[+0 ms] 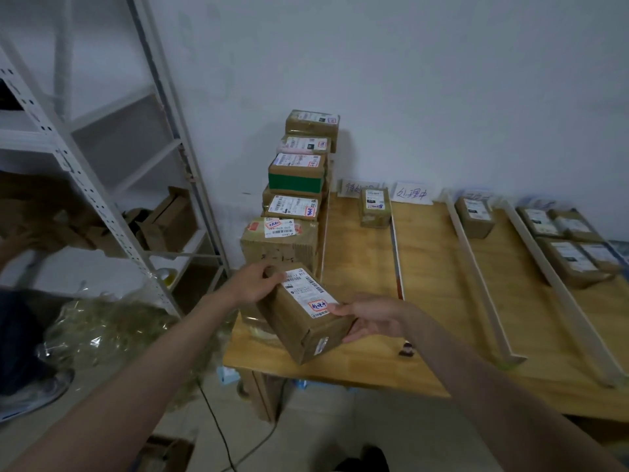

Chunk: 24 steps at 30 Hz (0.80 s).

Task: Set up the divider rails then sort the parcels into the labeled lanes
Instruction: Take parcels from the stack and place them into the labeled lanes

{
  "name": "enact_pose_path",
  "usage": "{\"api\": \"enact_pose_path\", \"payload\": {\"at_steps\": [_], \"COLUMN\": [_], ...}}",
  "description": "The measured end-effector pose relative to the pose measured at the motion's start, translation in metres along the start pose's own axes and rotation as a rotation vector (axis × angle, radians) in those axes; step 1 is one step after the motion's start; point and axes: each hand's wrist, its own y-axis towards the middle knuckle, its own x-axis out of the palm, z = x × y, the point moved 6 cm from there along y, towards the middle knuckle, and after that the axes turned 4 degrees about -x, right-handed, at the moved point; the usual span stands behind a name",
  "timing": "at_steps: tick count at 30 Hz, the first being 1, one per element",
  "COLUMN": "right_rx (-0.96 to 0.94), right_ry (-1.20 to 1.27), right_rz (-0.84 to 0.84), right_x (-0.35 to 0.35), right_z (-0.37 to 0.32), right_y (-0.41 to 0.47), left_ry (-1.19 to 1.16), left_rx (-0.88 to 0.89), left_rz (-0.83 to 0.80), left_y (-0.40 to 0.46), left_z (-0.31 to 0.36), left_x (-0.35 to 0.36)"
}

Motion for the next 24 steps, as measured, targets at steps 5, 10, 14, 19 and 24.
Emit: {"api": "enact_pose_path", "payload": {"at_steps": [5, 10, 14, 19, 24], "right_rx": [0.079, 0.075, 0.014, -0.036, -0.074], "right_ry": [0.067, 0.147, 0.166, 0.164, 0.198], "right_rz": [0.104, 0.298, 0.510, 0.685, 0.742], "right_x": [-0.050, -0.092, -0.124, -0.153, -0.187], "right_z": [0.029, 0.057, 0.077, 0.091, 0.099], "right_y": [-0.026, -0.052, -0.064, -0.077, -0.080], "left_ry": [0.193, 0.347, 0.451, 0.537, 0.589], "left_rx": [0.113, 0.202, 0.229, 0.239, 0.253], "left_rz": [-0.062, -0.056, -0.048, -0.048, -0.038], "left_y": [0.012, 0.022, 0.031, 0.045, 0.065], "left_z": [0.051, 0.095, 0.120, 0.136, 0.151], "left_x": [0.034, 0.062, 0.084, 0.116, 0.138]}}
